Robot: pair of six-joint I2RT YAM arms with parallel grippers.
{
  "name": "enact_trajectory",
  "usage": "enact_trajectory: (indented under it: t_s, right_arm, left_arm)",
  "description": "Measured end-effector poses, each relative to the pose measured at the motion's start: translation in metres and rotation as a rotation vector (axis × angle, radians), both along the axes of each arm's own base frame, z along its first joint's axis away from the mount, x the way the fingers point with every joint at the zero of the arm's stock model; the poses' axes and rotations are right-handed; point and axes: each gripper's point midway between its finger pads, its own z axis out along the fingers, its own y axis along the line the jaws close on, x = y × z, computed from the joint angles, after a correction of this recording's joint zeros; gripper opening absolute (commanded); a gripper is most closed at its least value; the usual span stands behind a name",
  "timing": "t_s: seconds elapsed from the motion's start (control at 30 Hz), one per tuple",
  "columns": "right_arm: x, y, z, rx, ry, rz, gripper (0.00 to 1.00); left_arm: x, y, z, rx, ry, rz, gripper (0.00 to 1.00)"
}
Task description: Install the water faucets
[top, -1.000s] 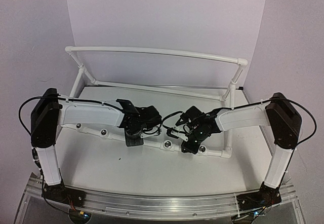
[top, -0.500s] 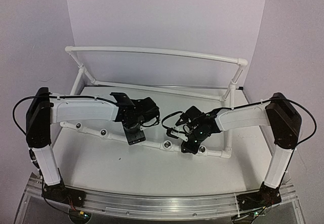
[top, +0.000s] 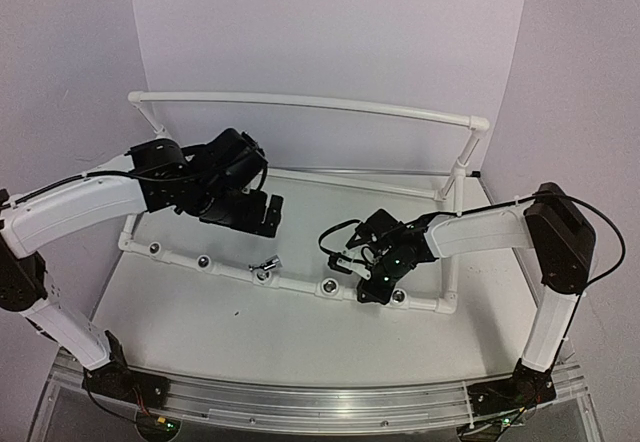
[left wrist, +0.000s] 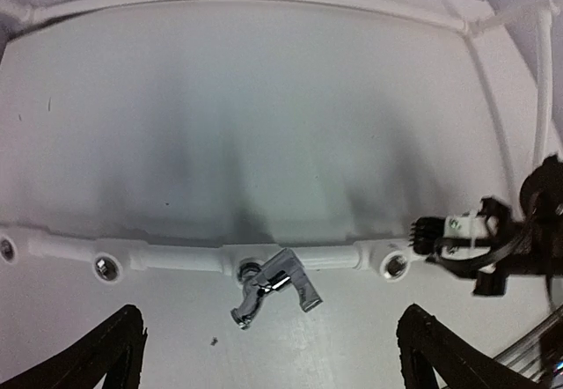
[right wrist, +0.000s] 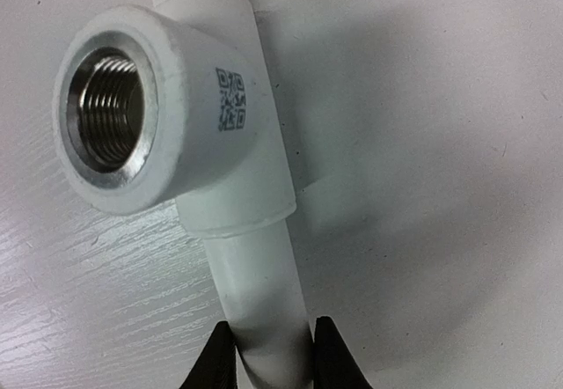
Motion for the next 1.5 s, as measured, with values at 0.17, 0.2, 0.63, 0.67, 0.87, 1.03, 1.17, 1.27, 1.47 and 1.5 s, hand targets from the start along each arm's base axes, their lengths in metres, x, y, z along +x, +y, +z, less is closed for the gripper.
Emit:
enact_trajectory:
  t_s: [0.17,0.2,0.63,0.67,0.87,1.03,1.17,1.27,1.47,1.5]
  right_arm:
    - [-0.001,0.001,0.000,0.003,0.004,-0.002,0.10]
    - [-0.001,0.001,0.000,0.004,0.005,-0.002,0.13]
    - [-0.003,0.004,0.002,0.030,0.042,-0.061,0.37]
    - [-0.003,0.004,0.002,0.030,0.043,-0.063,0.37]
    - [-0.003,0.004,0.002,0.031,0.047,-0.071,0.38]
    - [-0.004,0.004,0.002,0.031,0.047,-0.070,0.38]
    - [-0.004,0.004,0.002,0.033,0.049,-0.069,0.38]
    - [-0.004,0.004,0.002,0.034,0.051,-0.068,0.37]
    - [-0.004,0.004,0.002,0.034,0.051,-0.068,0.37]
    - [-0.004,0.004,0.002,0.035,0.051,-0.068,0.37]
  left_arm:
    - [-0.014,0.021,0.006,-0.308,0.111,0.336,1.00]
    - [-0.017,0.025,0.003,-0.360,0.137,0.399,1.00]
    - [-0.047,0.054,-0.072,-0.596,0.350,0.809,1.00]
    - [-0.046,0.051,-0.074,-0.608,0.363,0.833,1.00]
    - [-0.046,0.028,-0.091,-0.709,0.477,0.971,0.95]
    - [-0.041,0.008,-0.100,-0.736,0.515,1.007,0.91]
    - [-0.038,-0.001,-0.106,-0.750,0.531,1.014,0.91]
    - [-0.035,-0.005,-0.105,-0.774,0.530,1.016,0.88]
    - [-0.029,-0.007,-0.114,-0.786,0.504,1.026,0.80]
    - [-0.028,-0.006,-0.117,-0.779,0.499,1.030,0.80]
